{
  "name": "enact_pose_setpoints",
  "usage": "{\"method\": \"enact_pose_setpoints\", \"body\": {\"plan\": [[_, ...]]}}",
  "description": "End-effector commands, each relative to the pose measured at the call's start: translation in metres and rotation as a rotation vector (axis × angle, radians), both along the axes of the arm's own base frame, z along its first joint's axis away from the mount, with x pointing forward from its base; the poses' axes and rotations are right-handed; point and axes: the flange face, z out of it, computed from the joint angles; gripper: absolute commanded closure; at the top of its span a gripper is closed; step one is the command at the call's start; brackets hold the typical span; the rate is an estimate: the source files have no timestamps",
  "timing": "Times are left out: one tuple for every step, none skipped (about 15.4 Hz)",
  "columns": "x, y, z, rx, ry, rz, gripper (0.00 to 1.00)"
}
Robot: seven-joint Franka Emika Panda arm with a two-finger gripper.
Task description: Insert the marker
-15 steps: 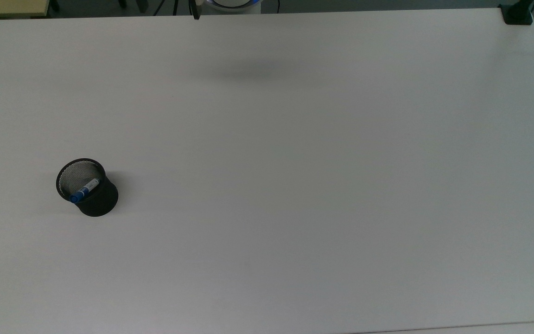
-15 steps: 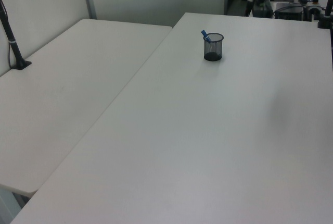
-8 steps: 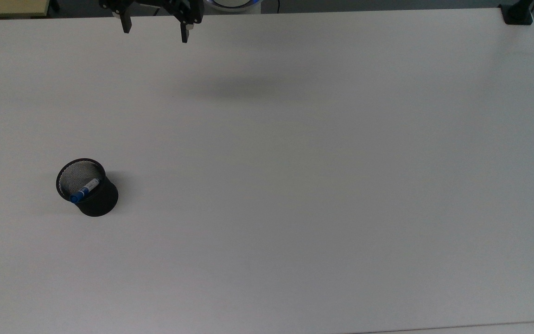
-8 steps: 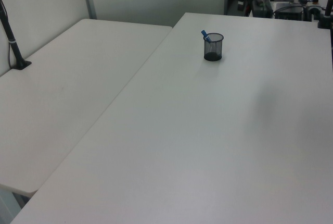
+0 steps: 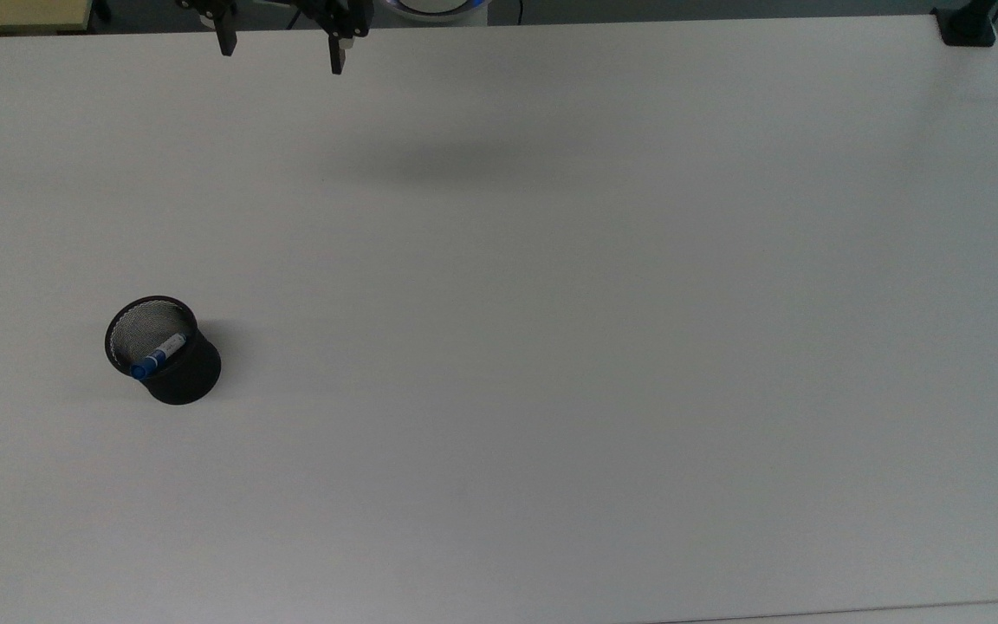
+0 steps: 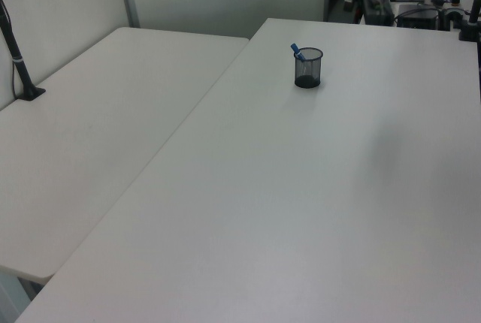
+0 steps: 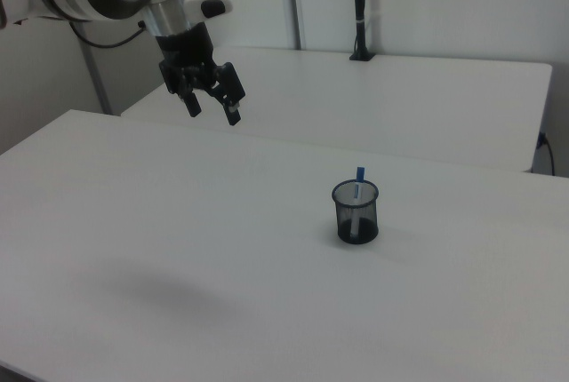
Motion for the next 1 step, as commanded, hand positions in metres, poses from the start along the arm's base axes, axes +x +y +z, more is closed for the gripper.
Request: {"method": "enact_pose_setpoints", "body": {"plan": [[-0.0041, 0.0021, 0.0040, 0.010, 0.001, -0.021, 0.00]]}}
